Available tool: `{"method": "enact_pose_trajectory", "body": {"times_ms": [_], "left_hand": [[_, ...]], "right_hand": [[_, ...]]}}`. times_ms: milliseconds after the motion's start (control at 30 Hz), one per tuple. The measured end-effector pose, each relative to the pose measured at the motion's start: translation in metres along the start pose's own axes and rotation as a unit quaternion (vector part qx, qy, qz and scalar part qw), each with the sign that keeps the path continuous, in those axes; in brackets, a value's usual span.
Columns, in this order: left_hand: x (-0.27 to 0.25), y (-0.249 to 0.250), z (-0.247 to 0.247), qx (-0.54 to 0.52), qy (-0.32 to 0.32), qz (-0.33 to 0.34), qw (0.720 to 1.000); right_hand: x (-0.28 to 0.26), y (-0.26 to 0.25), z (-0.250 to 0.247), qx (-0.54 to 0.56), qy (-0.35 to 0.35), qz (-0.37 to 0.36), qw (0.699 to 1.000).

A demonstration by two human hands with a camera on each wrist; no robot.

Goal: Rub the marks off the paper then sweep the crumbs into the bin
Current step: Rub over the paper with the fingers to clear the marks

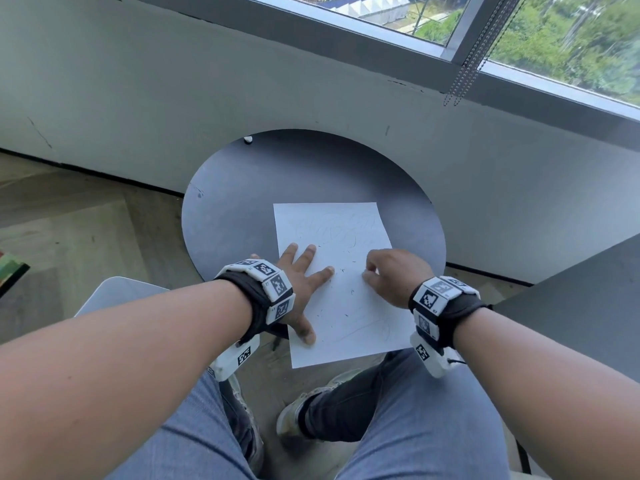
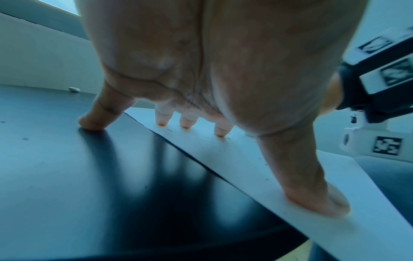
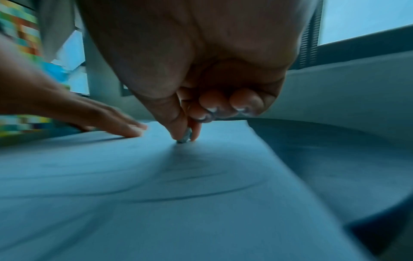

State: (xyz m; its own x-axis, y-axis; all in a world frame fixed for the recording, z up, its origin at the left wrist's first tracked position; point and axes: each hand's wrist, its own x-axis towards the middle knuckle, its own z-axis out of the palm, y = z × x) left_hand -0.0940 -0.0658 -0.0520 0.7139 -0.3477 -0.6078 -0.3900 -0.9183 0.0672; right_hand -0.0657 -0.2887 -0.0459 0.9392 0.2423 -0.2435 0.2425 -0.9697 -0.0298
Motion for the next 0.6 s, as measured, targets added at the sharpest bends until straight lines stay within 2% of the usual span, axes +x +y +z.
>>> {"method": "enact_pose_trajectory", "body": {"times_ms": [100, 200, 333, 433, 500, 600], "left_hand": [[-0.001, 0.000, -0.001, -0.001, -0.001, 0.001, 1.000], [-0.002, 0.000, 0.000, -0.002, -0.001, 0.001, 1.000], [-0.001, 0.000, 0.000, -0.003, -0.001, -0.001, 1.000], [-0.001, 0.001, -0.001, -0.001, -0.003, -0.002, 1.000], [-0.001, 0.001, 0.000, -0.001, -0.003, -0.002, 1.000], [0.000, -0.001, 0.001, 0.001, 0.005, 0.001, 1.000]], "right_hand": [[0.012, 0.019, -0.007, -0.008, 0.007, 0.060, 0.998], [0.012, 0.020, -0.009, -0.026, 0.011, 0.070, 0.997], [-0.003, -0.001, 0.001, -0.014, 0.022, -0.029, 0.999], [-0.015, -0.008, 0.005, 0.012, -0.008, -0.087, 0.996], [-0.013, 0.003, 0.003, 0.018, -0.021, -0.054, 0.998], [-0.002, 0.027, -0.002, 0.005, -0.015, 0.050, 0.999]]}}
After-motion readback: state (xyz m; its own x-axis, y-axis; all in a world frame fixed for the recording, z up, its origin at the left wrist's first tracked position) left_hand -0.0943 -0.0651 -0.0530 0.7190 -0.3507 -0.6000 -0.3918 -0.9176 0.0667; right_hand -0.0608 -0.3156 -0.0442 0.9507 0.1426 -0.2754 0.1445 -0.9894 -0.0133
